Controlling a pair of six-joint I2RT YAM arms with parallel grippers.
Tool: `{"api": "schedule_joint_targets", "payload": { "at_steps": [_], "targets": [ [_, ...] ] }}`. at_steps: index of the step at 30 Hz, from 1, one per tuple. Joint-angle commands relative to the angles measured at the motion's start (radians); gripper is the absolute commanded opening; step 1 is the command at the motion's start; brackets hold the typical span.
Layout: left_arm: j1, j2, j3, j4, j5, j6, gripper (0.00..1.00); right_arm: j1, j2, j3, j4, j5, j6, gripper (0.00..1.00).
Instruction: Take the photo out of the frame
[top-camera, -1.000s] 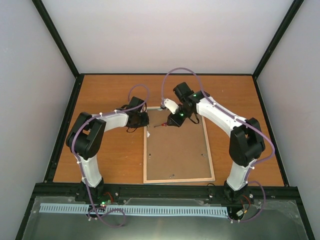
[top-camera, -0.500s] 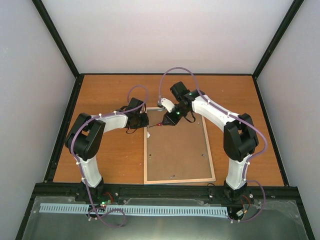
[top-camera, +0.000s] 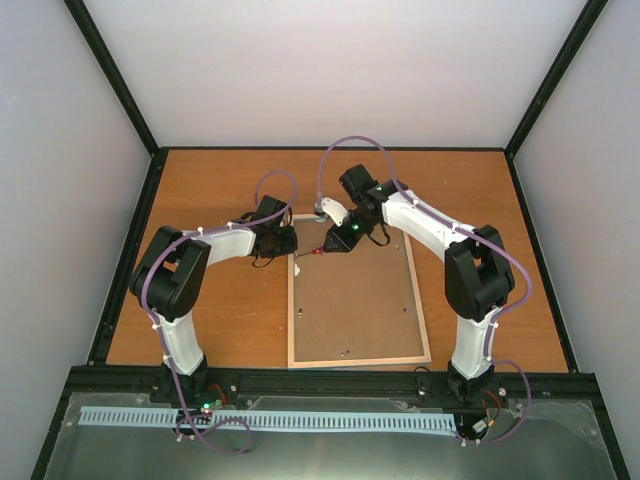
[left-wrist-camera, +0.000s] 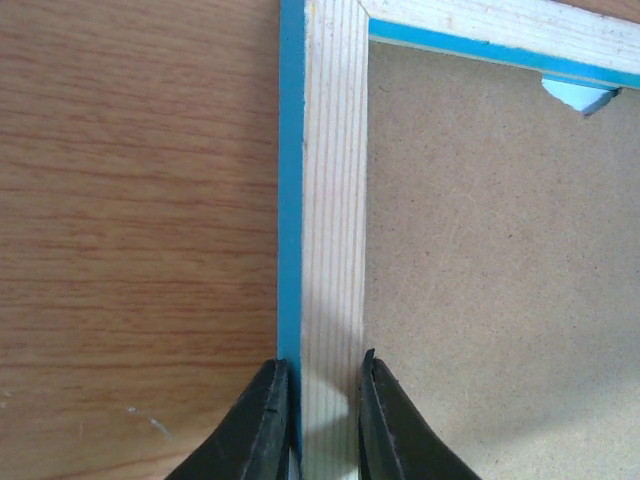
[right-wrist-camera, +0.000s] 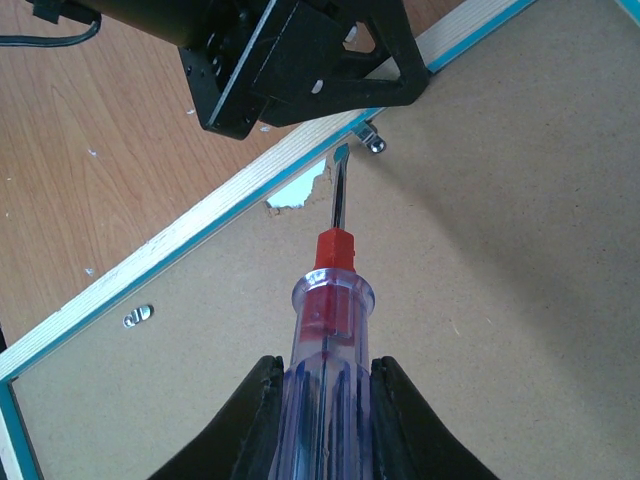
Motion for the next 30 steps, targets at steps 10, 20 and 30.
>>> {"api": "schedule_joint_targets", "payload": {
  "at_steps": [10,20,30],
  "targets": [
    [-0.002,-0.034,0.01,0.023,0.065,-0.039,0.01,0.005,0.03,0.013,0.02,-0.001,0.015,0.03],
    [-0.002,-0.03,0.008,0.025,0.069,-0.036,0.01,0.004,0.037,0.009,0.042,0.036,0.067,0.03],
    [-0.002,-0.031,0.005,0.025,0.07,-0.036,0.01,0.004,0.049,0.012,0.041,0.051,0.09,0.03]
  ]
}}
